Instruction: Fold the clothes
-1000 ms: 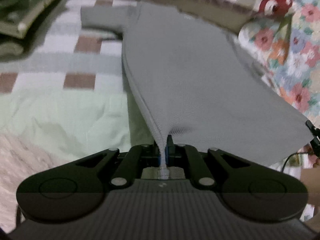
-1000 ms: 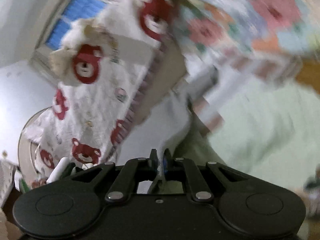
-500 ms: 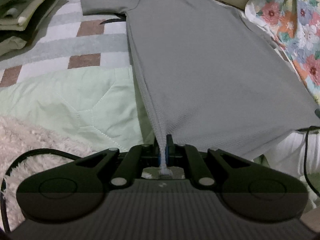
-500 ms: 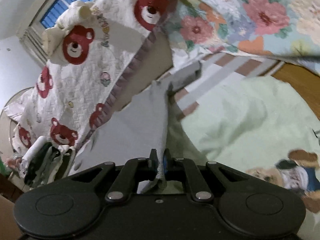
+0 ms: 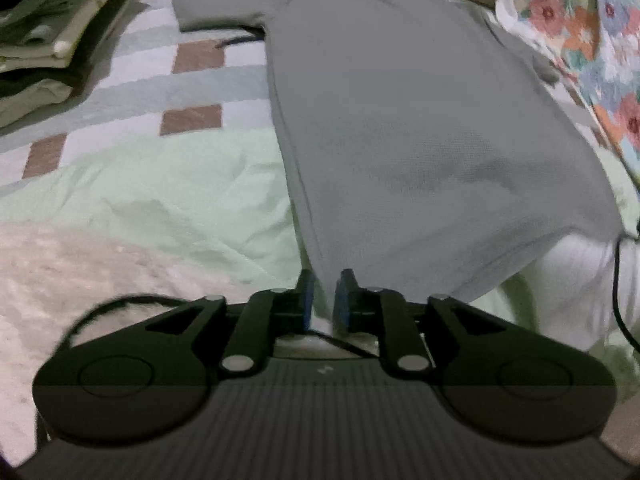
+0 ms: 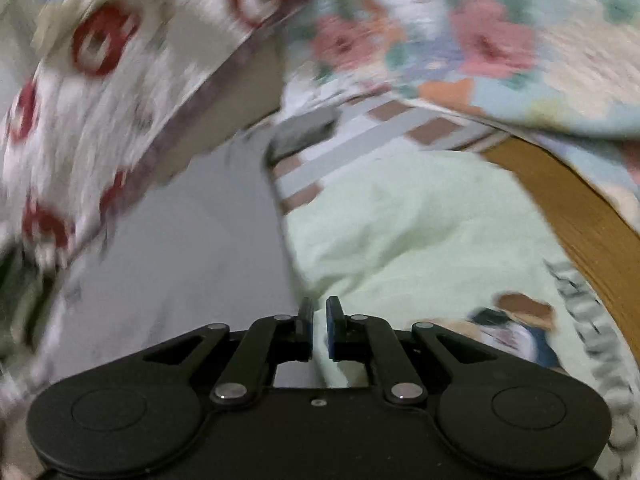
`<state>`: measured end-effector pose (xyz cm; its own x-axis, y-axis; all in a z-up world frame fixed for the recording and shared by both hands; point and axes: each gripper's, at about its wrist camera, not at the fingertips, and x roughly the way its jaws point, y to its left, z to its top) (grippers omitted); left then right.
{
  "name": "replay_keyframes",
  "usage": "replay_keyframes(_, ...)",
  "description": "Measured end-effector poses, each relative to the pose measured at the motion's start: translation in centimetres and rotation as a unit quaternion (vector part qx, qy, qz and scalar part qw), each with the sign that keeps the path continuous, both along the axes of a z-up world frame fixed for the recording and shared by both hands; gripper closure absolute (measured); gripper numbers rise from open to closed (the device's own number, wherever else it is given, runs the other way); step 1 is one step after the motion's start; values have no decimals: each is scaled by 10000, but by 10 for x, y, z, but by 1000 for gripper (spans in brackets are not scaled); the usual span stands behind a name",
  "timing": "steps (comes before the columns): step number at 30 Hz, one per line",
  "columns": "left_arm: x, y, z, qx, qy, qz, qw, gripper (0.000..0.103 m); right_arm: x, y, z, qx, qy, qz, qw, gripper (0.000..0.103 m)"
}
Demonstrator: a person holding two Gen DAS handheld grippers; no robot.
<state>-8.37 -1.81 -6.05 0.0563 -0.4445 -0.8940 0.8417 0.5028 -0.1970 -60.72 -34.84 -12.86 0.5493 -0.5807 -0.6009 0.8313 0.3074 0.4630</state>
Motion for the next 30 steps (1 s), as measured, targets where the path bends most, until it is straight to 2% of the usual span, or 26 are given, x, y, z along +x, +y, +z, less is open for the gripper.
replay_keyframes(2, 8, 2, 14, -195, 48, 84, 9998, 72, -18, 4, 4, -82, 142, -335, 9993, 93)
replay_keyframes(4, 20, 4, 30, -512, 153, 276, 9982, 62, -23, 3, 12, -210, 256, -368, 9988, 90)
replay_keyframes(7, 47, 1, 43, -862, 200, 638, 9940, 61, -12, -11, 27, -289, -20, -158, 9995, 90)
replay_keyframes(9, 72, -7, 42, -972, 123, 895, 9912, 60, 17, -26, 39, -368, -140, 245, 9989, 90)
replay_keyframes(11, 98, -21, 38, -1035, 108, 1114, 9883, 55, 69, -31, 64, -657, -109, 840, 9942, 90)
replay_keyframes(13, 123, -40, 36, -1156, 137, 1332, 9842, 54, 126, -35, 90, -975, -58, 1458, 9845, 90)
replay_keyframes(15, 146, -60, 36, -1323, 171, 1556, 9788, 58, 182, -39, 117, -1288, -6, 2068, 9699, 90)
replay_keyframes(18, 179, -91, 30, -1463, 177, 1843, 9718, 58, 266, -46, 157, -1745, 73, 2963, 9390, 90)
replay_keyframes(21, 205, -123, 14, -1396, 97, 2043, 9688, 56, 350, -52, 197, -2183, 150, 3826, 8976, 70)
replay_keyframes(23, 222, -145, 3, -1350, 42, 2176, 9667, 55, 404, -41, 200, -2424, 736, 4277, 8677, 69)
replay_keyframes(25, 239, -166, -18, -1219, -117, 2317, 9650, 56, 456, -29, 196, -2632, 1403, 4672, 8323, 69)
replay_keyframes(27, 246, -181, -32, -1058, -860, 2380, 9617, 62, 496, -21, 180, -2787, 1845, 5024, 7975, 69)
replay_keyframes(28, 250, -189, -39, -977, -1227, 2402, 9580, 65, 510, -20, 171, -2828, 2021, 5146, 7838, 69)
replay_keyframes(29, 251, -197, -44, -933, -1522, 2326, 9560, 65, 523, -19, 162, -2856, 2186, 5248, 7715, 69)
replay_keyframes(30, 254, -203, -49, -971, -1652, 2233, 9557, 65, 535, -18, 153, -2883, 2350, 5348, 7587, 69)
